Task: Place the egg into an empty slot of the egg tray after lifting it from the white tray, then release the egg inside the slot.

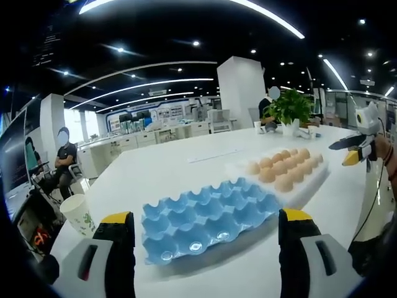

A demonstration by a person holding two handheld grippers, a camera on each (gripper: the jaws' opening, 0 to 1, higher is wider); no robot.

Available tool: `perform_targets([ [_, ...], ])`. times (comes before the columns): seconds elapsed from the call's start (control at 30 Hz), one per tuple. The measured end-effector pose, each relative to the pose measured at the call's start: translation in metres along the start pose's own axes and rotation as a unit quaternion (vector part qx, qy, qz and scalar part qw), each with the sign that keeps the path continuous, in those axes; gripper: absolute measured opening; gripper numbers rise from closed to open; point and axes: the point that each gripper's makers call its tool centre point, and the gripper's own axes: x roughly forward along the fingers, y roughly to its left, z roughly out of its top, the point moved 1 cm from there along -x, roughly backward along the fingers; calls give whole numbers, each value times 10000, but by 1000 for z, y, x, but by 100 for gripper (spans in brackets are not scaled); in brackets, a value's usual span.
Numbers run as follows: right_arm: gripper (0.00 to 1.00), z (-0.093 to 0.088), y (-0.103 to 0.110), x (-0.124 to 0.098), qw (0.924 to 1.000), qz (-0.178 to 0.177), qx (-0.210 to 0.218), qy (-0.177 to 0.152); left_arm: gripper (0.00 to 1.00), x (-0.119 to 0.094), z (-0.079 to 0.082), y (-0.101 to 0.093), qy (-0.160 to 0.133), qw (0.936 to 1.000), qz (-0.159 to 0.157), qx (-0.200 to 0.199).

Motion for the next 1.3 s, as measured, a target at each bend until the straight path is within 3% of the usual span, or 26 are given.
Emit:
perform_targets([
  [1.3,91,0,6,9,9999,-21,86,-75,99,-7,1,1,-99,9999,36,-12],
])
